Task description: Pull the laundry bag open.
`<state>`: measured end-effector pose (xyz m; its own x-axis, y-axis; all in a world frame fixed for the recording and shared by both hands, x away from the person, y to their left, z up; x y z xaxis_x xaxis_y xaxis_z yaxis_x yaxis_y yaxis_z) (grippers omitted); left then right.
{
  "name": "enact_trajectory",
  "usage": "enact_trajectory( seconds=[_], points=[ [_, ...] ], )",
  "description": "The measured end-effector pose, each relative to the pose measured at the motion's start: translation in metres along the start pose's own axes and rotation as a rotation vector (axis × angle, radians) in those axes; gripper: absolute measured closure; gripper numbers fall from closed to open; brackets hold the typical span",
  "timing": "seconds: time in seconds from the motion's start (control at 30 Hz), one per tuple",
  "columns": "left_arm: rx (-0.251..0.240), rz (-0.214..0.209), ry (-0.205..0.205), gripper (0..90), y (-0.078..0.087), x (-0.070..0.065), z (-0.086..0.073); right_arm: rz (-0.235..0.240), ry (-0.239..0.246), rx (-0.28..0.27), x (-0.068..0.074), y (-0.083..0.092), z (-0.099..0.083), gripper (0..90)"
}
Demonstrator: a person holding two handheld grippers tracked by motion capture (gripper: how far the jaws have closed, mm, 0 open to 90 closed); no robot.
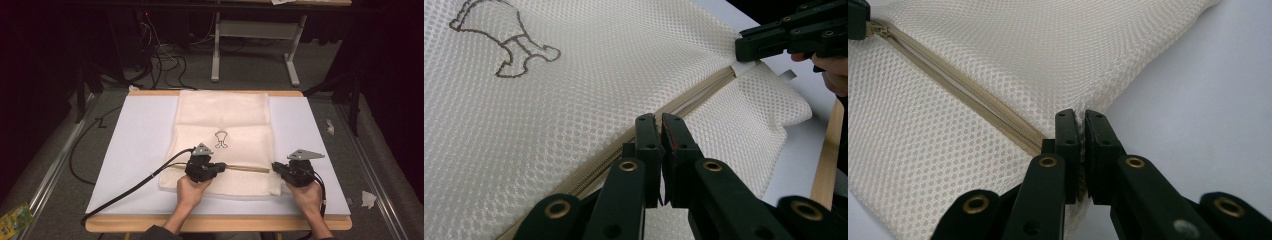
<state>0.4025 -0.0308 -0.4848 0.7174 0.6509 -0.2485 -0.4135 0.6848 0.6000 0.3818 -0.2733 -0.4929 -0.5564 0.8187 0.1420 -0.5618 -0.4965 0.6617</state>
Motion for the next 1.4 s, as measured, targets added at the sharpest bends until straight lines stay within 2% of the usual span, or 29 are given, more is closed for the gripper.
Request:
enact_trajectory(
  seconds=[0.83,1.4],
  points=[
    [-0.003,0.041,0.011,87.4,0.013,0.013,-0.005,-0.012,0.010,0.009,-0.001,-0.001,0.001,86.9],
    [-0.023,0.043,0.040,87.4,0.024,0.023,-0.009,-0.014,0.016,0.015,0.000,-0.001,0.002,87.0]
  ],
)
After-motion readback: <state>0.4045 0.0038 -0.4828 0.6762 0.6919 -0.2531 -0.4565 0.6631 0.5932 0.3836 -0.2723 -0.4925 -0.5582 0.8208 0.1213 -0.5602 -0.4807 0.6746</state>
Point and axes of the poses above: each handheld gripper's, and its own axes: y roughly backward along the jaws, z roughly out of its top, x roughly to its left, the point moved 7 cm from there along -y, roughly forward along the jaws, and after that the axes turned 7 degrees about z, right-handed, at the moved point
